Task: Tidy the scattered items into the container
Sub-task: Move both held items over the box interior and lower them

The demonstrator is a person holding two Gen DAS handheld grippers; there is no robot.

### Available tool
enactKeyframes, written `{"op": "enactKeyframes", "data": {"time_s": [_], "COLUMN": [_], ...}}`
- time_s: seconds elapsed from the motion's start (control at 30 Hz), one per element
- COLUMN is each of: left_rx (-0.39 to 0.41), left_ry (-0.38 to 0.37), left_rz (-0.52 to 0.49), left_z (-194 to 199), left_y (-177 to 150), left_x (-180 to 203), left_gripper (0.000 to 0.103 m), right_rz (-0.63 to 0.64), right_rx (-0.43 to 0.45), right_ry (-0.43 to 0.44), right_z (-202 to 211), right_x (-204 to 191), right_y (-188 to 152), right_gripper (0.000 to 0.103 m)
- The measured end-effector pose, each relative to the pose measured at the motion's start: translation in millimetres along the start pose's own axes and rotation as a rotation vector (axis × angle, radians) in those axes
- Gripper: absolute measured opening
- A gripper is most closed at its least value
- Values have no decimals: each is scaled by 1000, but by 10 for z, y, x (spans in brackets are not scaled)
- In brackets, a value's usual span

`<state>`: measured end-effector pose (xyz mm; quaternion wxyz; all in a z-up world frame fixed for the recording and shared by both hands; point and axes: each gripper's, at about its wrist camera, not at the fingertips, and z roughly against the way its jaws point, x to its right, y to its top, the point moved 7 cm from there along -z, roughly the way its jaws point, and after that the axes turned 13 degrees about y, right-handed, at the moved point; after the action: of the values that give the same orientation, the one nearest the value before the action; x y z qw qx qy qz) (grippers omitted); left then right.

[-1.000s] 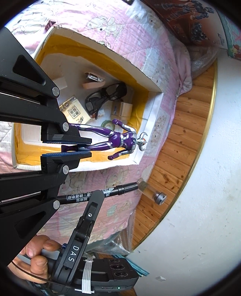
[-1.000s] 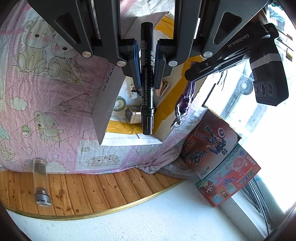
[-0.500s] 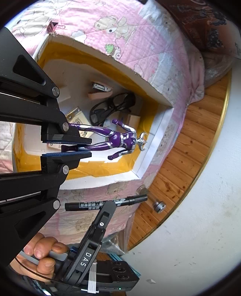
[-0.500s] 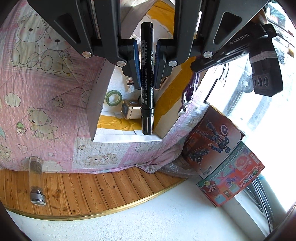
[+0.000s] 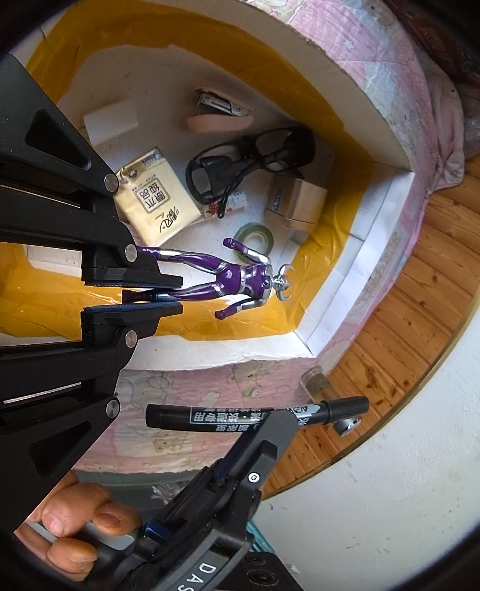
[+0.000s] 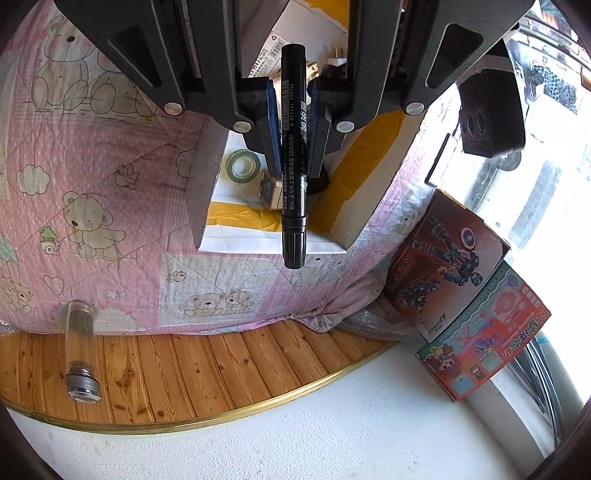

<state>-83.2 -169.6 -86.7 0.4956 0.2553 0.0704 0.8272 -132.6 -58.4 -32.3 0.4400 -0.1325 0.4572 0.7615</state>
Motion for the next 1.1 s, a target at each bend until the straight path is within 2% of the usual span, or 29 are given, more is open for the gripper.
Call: {"op": "enactKeyframes", "data": {"time_s": [0.27,0.4,0.5,0.67,0.77,1.1], "left_rx": [-93,-113,-100,-68,-53,-76], "left_ry": [-63,-63,-32,50,68,56], "left_rz": [88,131,152,98,68,63], "left_z": [-252,-322,-344,-363,-340,-337], "left_y": [0,-23,-6,8,7,-4], "left_x": [48,54,63,118,159,202], "left_gripper": [6,7,7,7,7,7], "right_rz": [16,40,62,112,138,206], "right_rx": [-34,-71,-110,-161,-186,-284], "right_ry": [-39,-67,-87,-118,-132,-161], "right_z": [-182,-292,-394,-528,-605,-852], "right_x": [68,113,151,171,168,167], "right_y": [157,161,151,158,187,190], "right_gripper": [15,15,15,15,15,15]}}
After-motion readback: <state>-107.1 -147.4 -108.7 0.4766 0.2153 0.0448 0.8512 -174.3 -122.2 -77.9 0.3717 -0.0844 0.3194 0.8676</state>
